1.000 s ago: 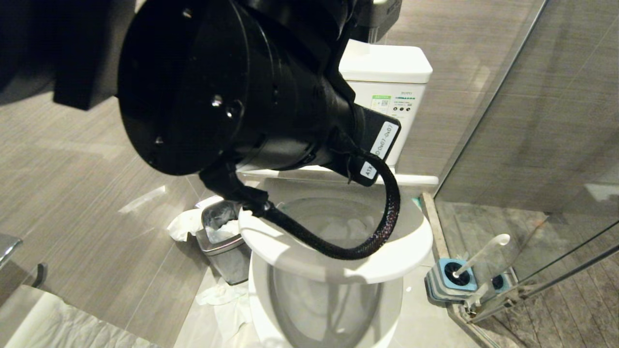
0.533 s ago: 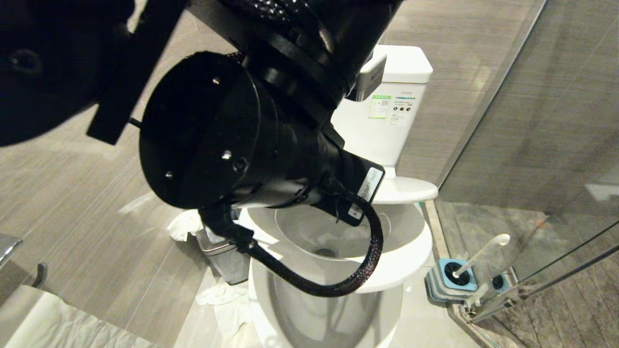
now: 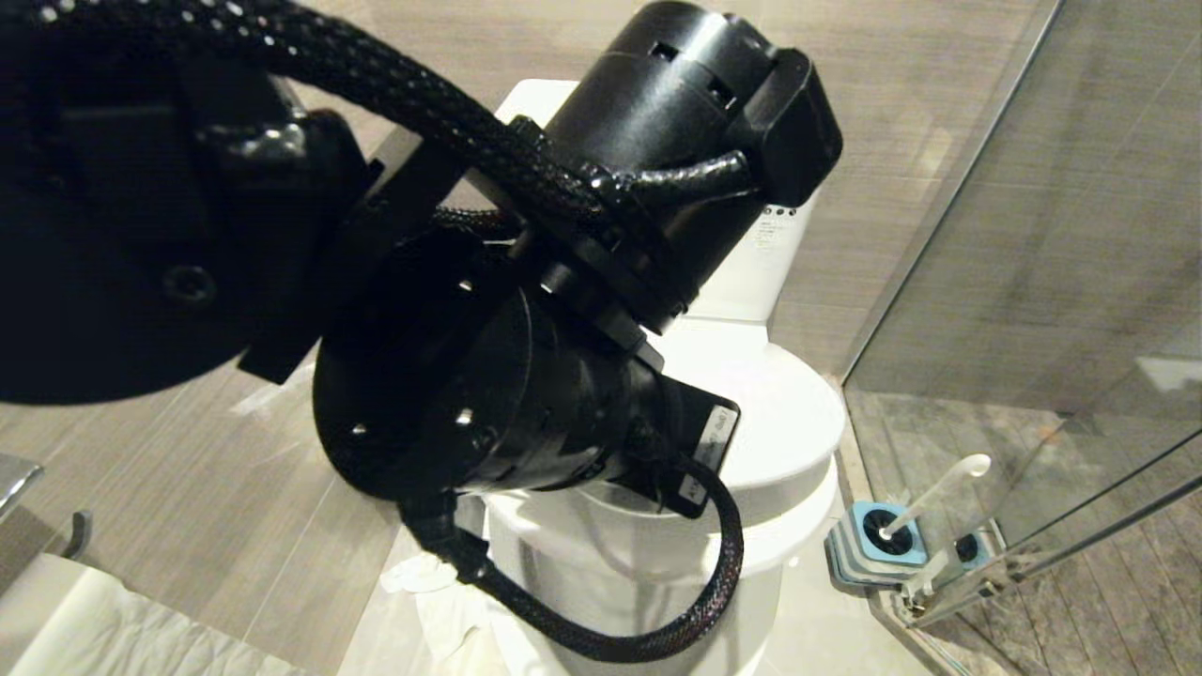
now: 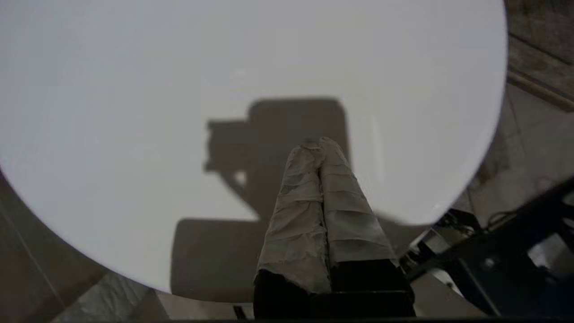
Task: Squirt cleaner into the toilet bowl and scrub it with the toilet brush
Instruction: Close the toilet lid
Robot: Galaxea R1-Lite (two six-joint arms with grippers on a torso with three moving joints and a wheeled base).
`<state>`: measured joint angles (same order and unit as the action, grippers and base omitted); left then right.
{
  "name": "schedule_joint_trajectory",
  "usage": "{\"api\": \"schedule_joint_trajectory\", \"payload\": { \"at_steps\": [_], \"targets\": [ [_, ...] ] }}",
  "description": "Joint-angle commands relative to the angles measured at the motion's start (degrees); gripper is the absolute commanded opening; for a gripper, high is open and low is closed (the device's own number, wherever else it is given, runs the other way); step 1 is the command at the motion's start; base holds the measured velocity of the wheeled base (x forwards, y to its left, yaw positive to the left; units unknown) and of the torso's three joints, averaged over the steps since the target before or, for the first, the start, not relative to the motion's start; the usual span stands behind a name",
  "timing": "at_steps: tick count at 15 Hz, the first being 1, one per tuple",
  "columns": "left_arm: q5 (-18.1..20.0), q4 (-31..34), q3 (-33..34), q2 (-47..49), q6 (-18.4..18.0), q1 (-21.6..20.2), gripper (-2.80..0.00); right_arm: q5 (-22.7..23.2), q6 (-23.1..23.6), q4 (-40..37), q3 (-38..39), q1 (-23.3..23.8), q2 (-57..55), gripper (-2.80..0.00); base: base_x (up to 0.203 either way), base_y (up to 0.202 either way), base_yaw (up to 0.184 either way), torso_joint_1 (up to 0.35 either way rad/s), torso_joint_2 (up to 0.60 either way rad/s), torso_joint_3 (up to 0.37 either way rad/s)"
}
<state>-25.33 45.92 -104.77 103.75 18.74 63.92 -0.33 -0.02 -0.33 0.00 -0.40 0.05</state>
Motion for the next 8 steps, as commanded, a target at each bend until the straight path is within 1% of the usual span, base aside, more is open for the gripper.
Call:
{"api": "schedule_joint_trajectory", "payload": {
  "at_steps": [1,3,5,8],
  "targets": [
    [3.86,1.92,0.26,0.48,3.16,0.07,-2.8,-0.02,0.02,-0.02,0.0,0.05,-0.05,-2.8,0.0,0.0,0.0,0.0,0.0,0.0],
    [7.21,3.89,0.35,0.94,3.69,-0.08,-2.8,-0.02,0.02,-0.02,0.0,-0.04,-0.05,-2.8,0.0,0.0,0.0,0.0,0.0,0.0],
    [8.32,5.21,0.89,1.94,3.95,-0.34,-2.8,-0.02,0.02,-0.02,0.0,-0.04,-0.05,-2.8,0.0,0.0,0.0,0.0,0.0,0.0],
    [11.69,5.32,2.29,3.03,5.72,-0.59,-2.8,-0.02,0.02,-0.02,0.0,-0.04,-0.05,-2.8,0.0,0.0,0.0,0.0,0.0,0.0]
  ]
}}
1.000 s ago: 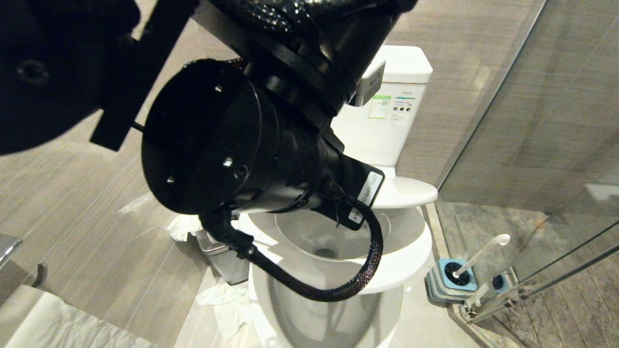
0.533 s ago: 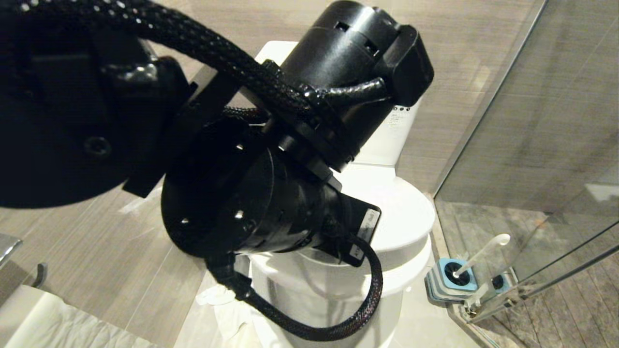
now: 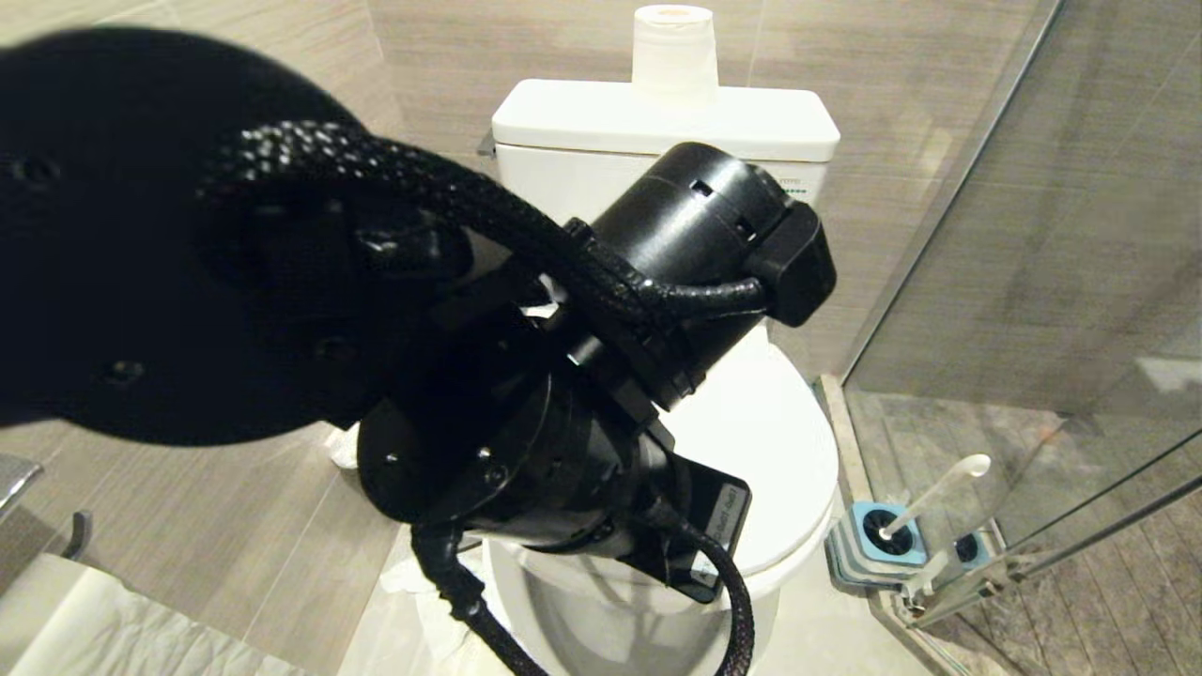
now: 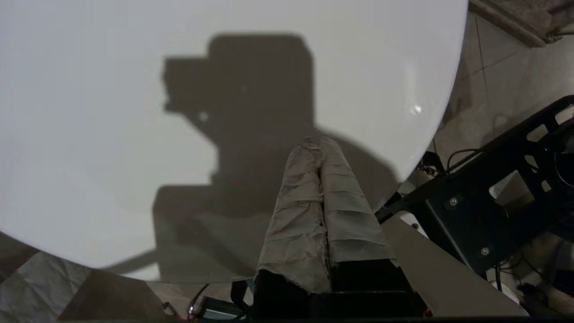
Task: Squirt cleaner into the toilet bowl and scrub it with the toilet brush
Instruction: Close the toilet lid
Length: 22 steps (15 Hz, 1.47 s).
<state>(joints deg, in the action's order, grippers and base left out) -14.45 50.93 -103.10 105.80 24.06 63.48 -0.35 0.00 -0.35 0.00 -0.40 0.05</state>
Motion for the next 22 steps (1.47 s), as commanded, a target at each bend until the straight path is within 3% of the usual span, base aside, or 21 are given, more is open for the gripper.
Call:
{"api": "schedule_joint_trajectory", "payload": {
  "at_steps": [1,6,12,18,22],
  "targets": [
    [2.02,0.31,0.83,1.29,0.8,-0.49,-2.8,0.0,0.0,0.0,0.0,-0.04,-0.05,-2.8,0.0,0.0,0.0,0.0,0.0,0.0],
    [8.88,0.31,2.43,3.63,1.45,-3.17,-2.8,0.0,0.0,0.0,0.0,-0.04,-0.05,-2.8,0.0,0.0,0.0,0.0,0.0,0.0],
    [9.14,-0.19,4.04,8.79,1.6,-5.26,-2.8,0.0,0.0,0.0,0.0,-0.04,-0.05,-2.8,0.0,0.0,0.0,0.0,0.0,0.0],
    [9.16,-12.41,9.43,14.01,1.71,-7.32,-2.8,0.0,0.0,0.0,0.0,-0.04,-0.05,-2.8,0.0,0.0,0.0,0.0,0.0,0.0],
    [9.19,-16.92,12.73,15.57,2.07,-7.71,-2.8,0.0,0.0,0.0,0.0,-0.01,-0.05,-2.8,0.0,0.0,0.0,0.0,0.0,0.0]
  ]
}}
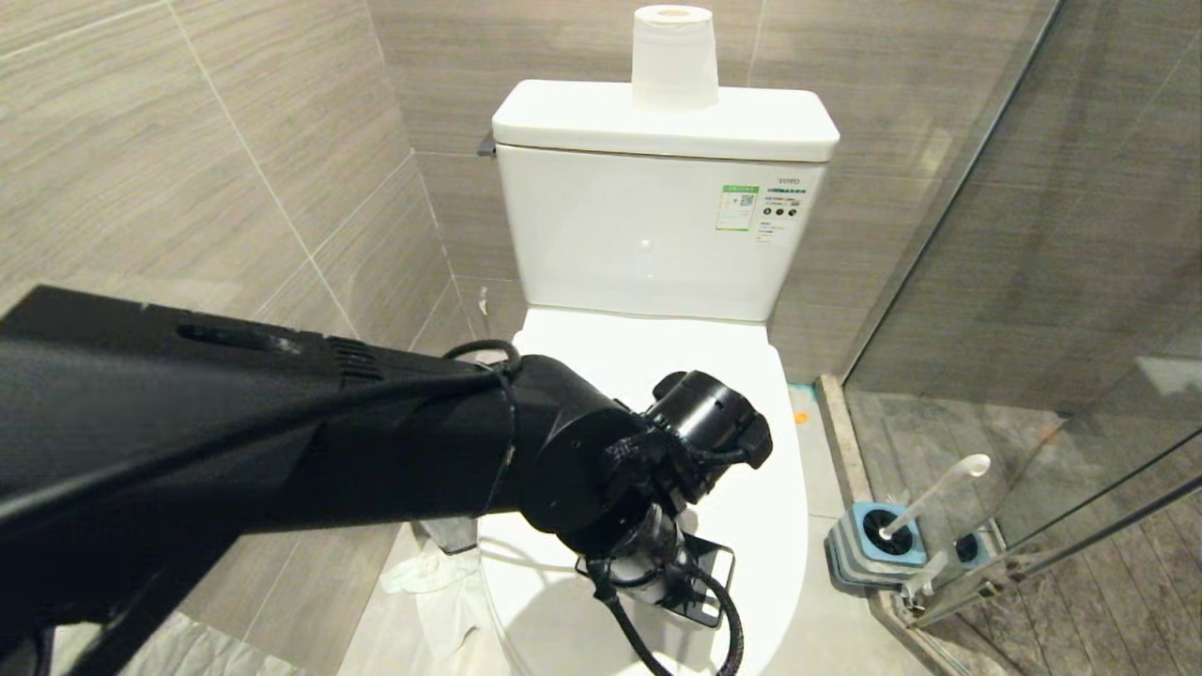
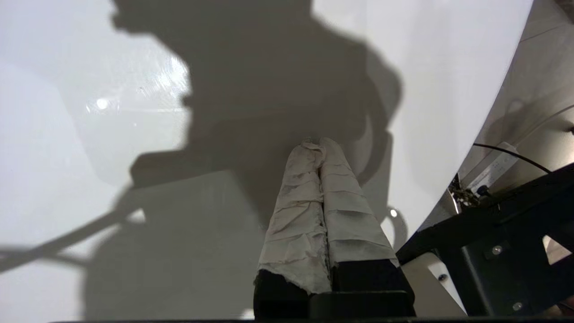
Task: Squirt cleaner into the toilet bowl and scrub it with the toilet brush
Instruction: Close the toilet lid
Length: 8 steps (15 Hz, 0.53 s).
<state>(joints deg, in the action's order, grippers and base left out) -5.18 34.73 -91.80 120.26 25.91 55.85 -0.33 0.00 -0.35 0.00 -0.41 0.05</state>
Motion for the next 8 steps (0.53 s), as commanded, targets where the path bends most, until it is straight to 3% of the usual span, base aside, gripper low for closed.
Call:
{"api": "schedule_joint_trajectory", "payload": {
  "at_steps": [1,8],
  "targets": [
    [-0.02,-2.5,2.68,1.23,0.41,-0.12,-2.8,-0.02,0.0,0.0,0.0,-0.03,-0.05,-2.8,0.0,0.0,0.0,0.0,0.0,0.0],
    [2.22,-7.22,6.37,2.89,0.55,-0.65,-2.8,-0.02,0.0,0.0,0.0,-0.02,-0.05,-2.8,0.0,0.0,0.0,0.0,0.0,0.0]
  ]
}}
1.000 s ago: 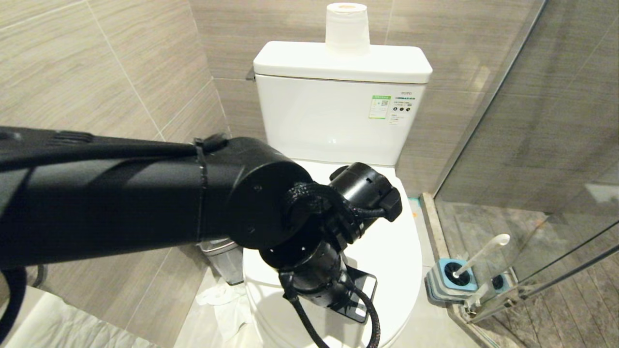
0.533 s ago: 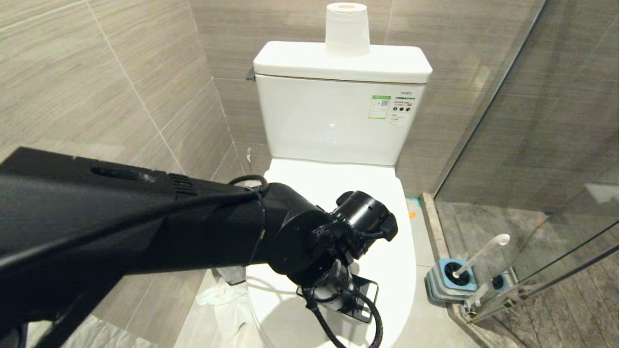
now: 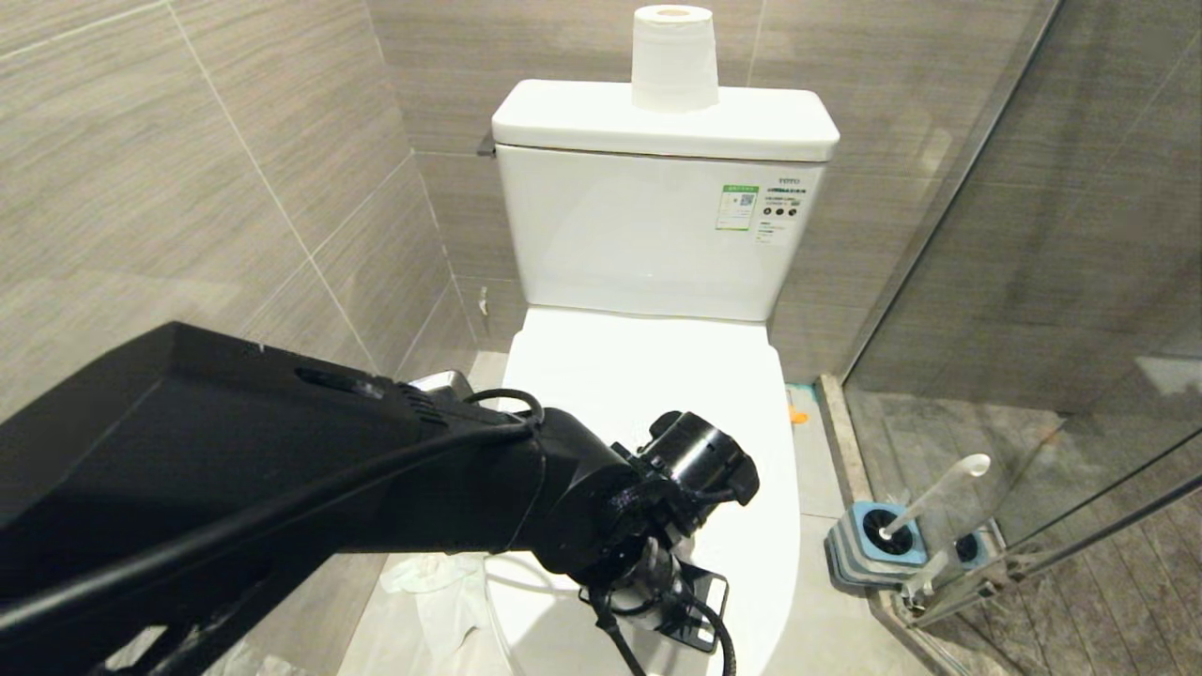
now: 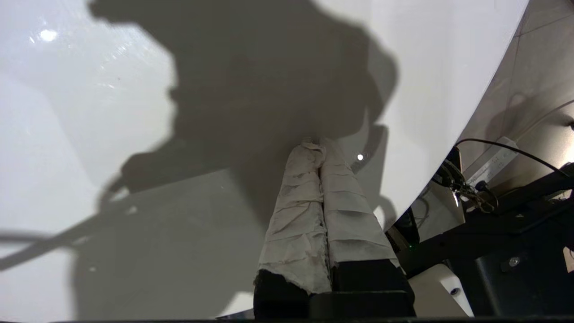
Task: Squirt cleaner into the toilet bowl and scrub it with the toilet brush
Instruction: Close the toilet lid
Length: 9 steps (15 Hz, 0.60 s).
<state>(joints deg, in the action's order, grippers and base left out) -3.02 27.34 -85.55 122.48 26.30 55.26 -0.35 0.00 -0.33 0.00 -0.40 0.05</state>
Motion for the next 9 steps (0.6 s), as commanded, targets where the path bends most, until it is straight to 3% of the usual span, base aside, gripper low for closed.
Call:
{"api": "schedule_joint_trajectory", "payload": {
  "at_steps": [1,5,9],
  "targets": [
    [0.21,0.17,0.06,0.99,0.16,-0.15,-2.8,0.0,0.0,-0.02,0.0,0.03,-0.05,-2.8,0.0,0.0,0.0,0.0,0.0,0.0],
    [0.46,-3.27,0.12,2.64,0.07,-0.73,-2.8,0.0,0.0,-0.02,0.0,-0.04,-0.05,-2.8,0.0,0.0,0.0,0.0,0.0,0.0],
    [3.37,-3.44,0.12,2.77,0.95,-1.3,-2.8,0.0,0.0,-0.02,0.0,-0.04,-0.05,-2.8,0.0,0.0,0.0,0.0,0.0,0.0]
  ]
}}
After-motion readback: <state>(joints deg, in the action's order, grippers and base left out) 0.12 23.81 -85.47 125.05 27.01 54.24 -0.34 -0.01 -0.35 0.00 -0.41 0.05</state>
